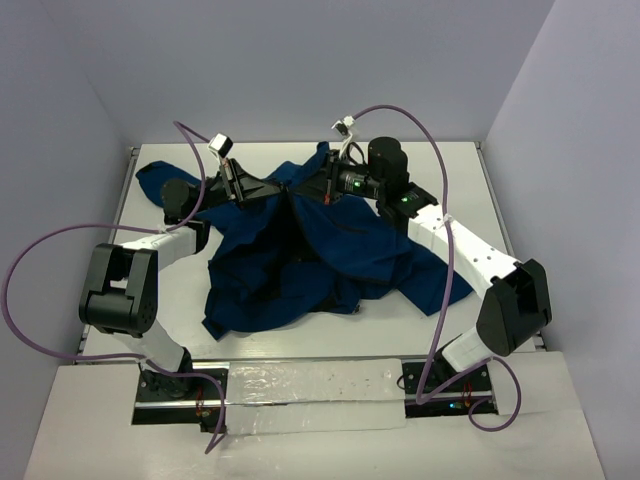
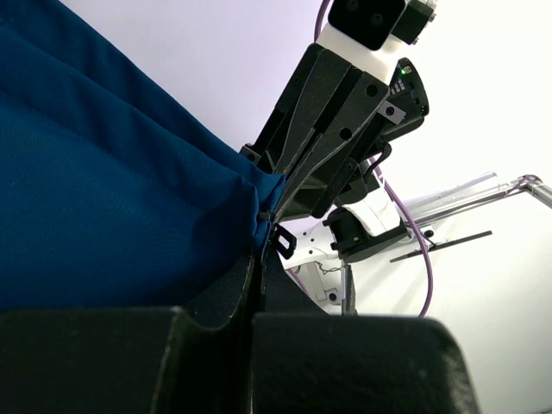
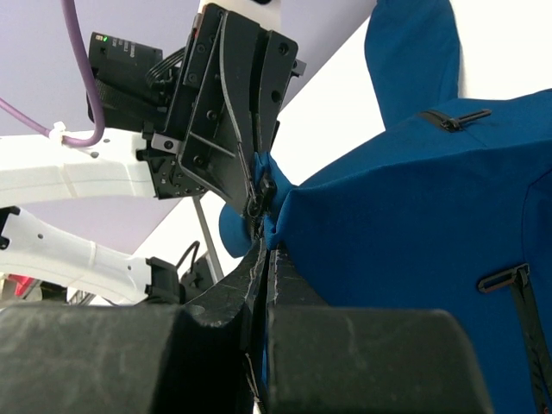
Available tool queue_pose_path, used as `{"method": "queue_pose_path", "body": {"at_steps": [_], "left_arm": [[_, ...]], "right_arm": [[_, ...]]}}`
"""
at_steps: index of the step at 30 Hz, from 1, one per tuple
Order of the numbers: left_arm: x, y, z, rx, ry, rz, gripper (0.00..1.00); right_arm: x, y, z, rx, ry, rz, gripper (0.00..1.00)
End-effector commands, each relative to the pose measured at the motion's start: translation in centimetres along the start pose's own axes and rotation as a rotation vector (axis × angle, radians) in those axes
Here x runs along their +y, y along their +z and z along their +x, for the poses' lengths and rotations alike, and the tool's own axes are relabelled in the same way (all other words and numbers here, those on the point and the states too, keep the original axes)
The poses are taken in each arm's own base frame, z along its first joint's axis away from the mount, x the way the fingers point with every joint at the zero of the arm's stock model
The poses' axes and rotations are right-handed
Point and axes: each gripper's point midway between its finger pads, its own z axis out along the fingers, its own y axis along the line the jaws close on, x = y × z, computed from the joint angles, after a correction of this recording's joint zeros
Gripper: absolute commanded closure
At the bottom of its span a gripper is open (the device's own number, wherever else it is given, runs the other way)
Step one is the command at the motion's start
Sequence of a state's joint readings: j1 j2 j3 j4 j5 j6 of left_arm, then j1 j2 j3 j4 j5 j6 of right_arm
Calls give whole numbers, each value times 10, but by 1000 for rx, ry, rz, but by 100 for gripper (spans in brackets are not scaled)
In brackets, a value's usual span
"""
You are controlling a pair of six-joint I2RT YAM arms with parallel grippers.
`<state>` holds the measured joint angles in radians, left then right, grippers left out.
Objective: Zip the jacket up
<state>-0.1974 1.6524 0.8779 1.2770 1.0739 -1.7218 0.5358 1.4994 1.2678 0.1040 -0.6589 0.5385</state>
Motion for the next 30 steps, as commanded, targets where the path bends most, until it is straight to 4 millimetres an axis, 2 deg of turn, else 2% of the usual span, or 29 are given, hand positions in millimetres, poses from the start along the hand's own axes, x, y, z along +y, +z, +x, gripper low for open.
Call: {"method": "queue_pose_path", "body": {"at_steps": [1, 30], "left_arm": [[-52, 3, 9, 42, 242, 133, 100], [-55, 2, 13, 50, 250, 143, 100]], "right_arm": [[24, -10, -20, -59, -70, -68, 100], [29, 3, -25, -47, -59, -122, 100]]}}
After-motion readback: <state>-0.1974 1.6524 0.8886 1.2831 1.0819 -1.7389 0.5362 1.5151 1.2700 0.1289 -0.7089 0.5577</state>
